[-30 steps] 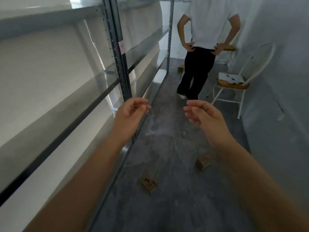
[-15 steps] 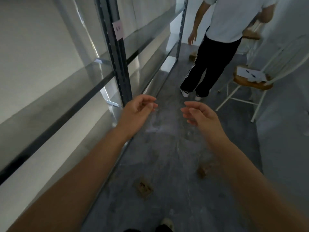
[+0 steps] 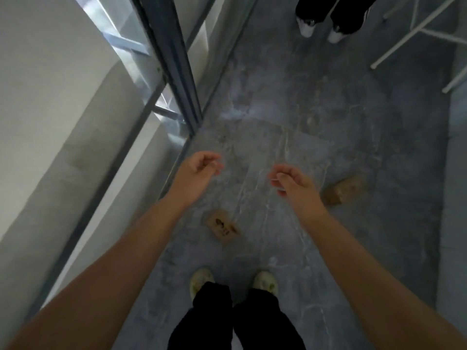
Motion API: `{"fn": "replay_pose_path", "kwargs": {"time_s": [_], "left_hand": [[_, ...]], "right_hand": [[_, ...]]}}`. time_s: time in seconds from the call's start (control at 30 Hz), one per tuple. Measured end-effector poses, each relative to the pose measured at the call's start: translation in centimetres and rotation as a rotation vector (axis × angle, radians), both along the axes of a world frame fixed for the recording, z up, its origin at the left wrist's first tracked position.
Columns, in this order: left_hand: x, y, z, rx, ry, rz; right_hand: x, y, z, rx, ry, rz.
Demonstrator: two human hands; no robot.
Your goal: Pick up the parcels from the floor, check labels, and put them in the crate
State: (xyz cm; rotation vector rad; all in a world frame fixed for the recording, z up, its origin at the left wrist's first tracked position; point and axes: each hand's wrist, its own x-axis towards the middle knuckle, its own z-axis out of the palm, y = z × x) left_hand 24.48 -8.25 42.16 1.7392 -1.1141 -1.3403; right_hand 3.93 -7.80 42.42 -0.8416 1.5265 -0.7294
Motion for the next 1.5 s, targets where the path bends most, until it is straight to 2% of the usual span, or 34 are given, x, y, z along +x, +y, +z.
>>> {"fn": "replay_pose_path", "kwargs": {"time_s": [0.23,0.43,0.53,0.6,0.7,0.77,0.87,0.97,1.13,1.3,1.37,1.5], "left_hand": [[1.5,1.8,-24.0,0.162,-0.119,-0.134],[3.7,2.7,-40.3,0.353,-0.267,-0.190],[4.1,3.5,-46.2,0.470,-0.216,-0.158],[3.5,4.0,-48.4,0.515,-0.161,-0.156],[2.3,4.7,-49.5,0.548,-0.110,-0.180],[1.7,5.1,-48.7,0.555,-0.131,-0.184],[1.3,5.1,-44.5,0.544,-0.113,-0.129],[1.4,4.6,-36.9,0.464,-0.112,-0.078],[-0.7,3.6,-18.6,0.197,-0.130,0.095],[-2.1,2.1,2.7,-0.137,0.002,0.216],[-1.5,1.8,11.2,-0.273,0.047,0.230],[0.0,1.6,24.9,-0.563,0.105,0.190]], "right_hand": [[0.8,0.4,-22.7,0.179,0.126,0.121],[2.3,1.6,-36.9,0.347,0.153,0.268],[3.0,2.4,-41.5,0.481,0.156,0.282],[3.9,3.1,-42.9,0.647,0.135,0.281],[5.6,3.5,-42.7,0.839,-0.022,0.162],[6.5,3.3,-40.7,0.896,-0.114,0.071],[7.1,2.8,-36.2,0.817,-0.136,-0.044],[6.7,2.8,-30.0,0.641,-0.053,-0.167],[5.6,3.6,-14.9,0.288,0.055,-0.323],[4.2,2.5,4.0,0.135,-0.066,-0.538],[3.7,1.7,12.1,0.073,-0.128,-0.525],[4.0,1.1,26.1,-0.009,-0.258,-0.346]]}}
